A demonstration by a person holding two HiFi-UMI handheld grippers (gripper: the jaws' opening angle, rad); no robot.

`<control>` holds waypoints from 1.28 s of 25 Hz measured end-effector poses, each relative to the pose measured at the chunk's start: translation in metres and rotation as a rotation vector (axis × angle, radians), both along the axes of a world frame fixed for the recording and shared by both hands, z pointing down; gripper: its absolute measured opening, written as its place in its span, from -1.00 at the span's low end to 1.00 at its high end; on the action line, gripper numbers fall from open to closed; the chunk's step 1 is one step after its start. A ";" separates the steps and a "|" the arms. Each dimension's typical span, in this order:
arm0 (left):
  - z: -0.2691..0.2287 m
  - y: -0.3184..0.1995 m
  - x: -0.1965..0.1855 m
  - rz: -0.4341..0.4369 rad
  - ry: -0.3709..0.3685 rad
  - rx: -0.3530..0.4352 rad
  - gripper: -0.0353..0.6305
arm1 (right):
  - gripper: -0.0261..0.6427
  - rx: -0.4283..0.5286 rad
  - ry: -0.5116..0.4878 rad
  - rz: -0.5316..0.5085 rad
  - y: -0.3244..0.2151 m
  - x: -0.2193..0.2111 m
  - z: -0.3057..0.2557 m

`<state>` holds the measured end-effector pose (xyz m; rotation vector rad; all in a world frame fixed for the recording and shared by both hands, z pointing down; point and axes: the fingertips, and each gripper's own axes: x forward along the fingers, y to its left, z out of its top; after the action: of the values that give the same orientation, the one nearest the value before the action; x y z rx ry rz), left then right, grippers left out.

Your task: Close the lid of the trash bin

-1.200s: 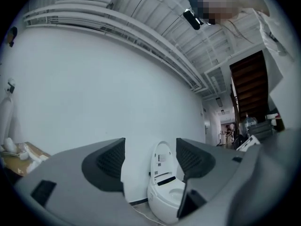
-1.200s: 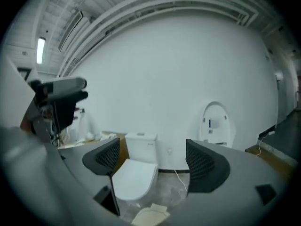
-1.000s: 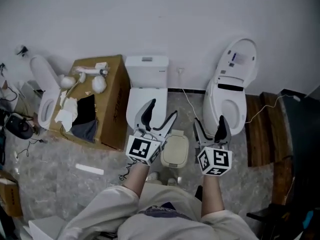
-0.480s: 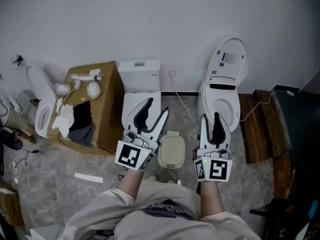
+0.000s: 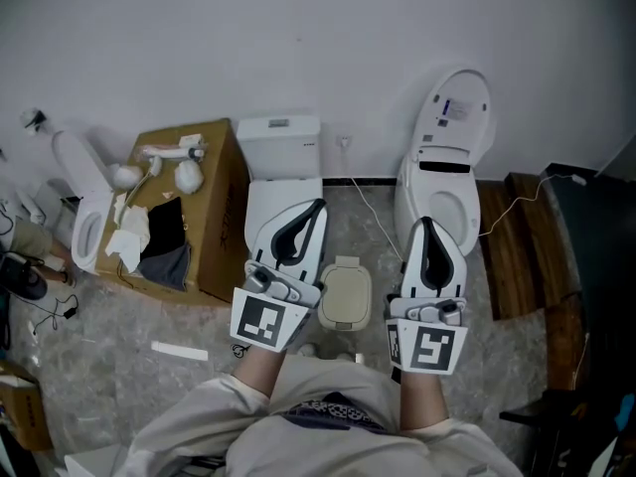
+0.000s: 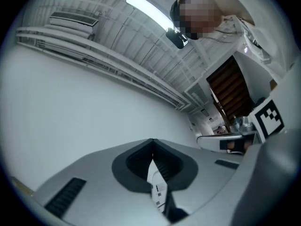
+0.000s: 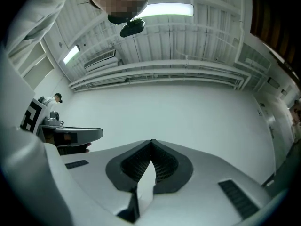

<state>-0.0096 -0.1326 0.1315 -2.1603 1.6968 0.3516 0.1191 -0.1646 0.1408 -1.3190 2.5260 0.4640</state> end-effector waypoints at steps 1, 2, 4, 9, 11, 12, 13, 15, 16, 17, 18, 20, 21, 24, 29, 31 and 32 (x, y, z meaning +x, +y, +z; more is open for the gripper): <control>-0.002 0.001 0.000 -0.002 -0.002 0.003 -0.90 | -0.89 0.004 -0.002 -0.002 0.001 -0.001 -0.001; -0.003 0.001 0.000 -0.002 -0.002 0.005 -0.90 | -0.89 0.005 -0.007 -0.004 0.002 -0.001 -0.002; -0.005 0.002 -0.002 -0.003 0.004 0.009 -0.90 | -0.89 0.000 -0.019 -0.006 0.003 0.000 -0.003; -0.006 0.004 -0.007 -0.009 0.020 0.011 -0.90 | -0.89 0.009 -0.038 0.005 0.005 0.006 -0.007; -0.006 0.004 -0.009 -0.013 0.022 0.009 -0.90 | -0.89 0.021 -0.049 0.013 0.005 0.009 -0.009; -0.006 0.004 -0.010 -0.015 0.024 0.010 -0.90 | -0.89 0.027 -0.053 0.019 0.005 0.010 -0.010; -0.007 0.005 -0.011 -0.017 0.025 0.011 -0.90 | -0.90 0.034 -0.053 0.026 0.005 0.011 -0.010; -0.007 0.005 -0.013 -0.020 0.028 0.015 -0.90 | -0.90 0.044 -0.053 0.036 0.005 0.013 -0.009; -0.008 0.005 -0.014 -0.021 0.029 0.017 -0.90 | -0.90 0.044 -0.058 0.037 0.004 0.013 -0.008; -0.007 0.006 -0.014 -0.022 0.029 0.017 -0.90 | -0.91 0.041 -0.062 0.037 0.004 0.014 -0.007; -0.007 0.006 -0.015 -0.023 0.028 0.018 -0.90 | -0.91 0.039 -0.064 0.037 0.003 0.015 -0.007; -0.007 0.007 -0.015 -0.024 0.027 0.017 -0.90 | -0.91 0.036 -0.059 0.038 0.004 0.015 -0.005; -0.007 0.008 -0.015 -0.025 0.027 0.017 -0.90 | -0.91 0.034 -0.057 0.039 0.004 0.015 -0.005; -0.007 0.008 -0.017 -0.026 0.026 0.018 -0.90 | -0.91 0.033 -0.056 0.039 0.004 0.015 -0.005; -0.008 0.009 -0.019 -0.028 0.026 0.021 -0.90 | -0.91 0.034 -0.058 0.038 0.004 0.016 -0.005; -0.008 0.010 -0.020 -0.030 0.028 0.022 -0.90 | -0.91 0.035 -0.054 0.040 0.005 0.015 -0.005; -0.009 0.011 -0.021 -0.032 0.028 0.023 -0.90 | -0.90 0.036 -0.050 0.042 0.005 0.015 -0.005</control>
<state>-0.0303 -0.1220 0.1227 -2.1192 1.7315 0.3928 0.1337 -0.1592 0.1358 -1.3552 2.4424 0.4770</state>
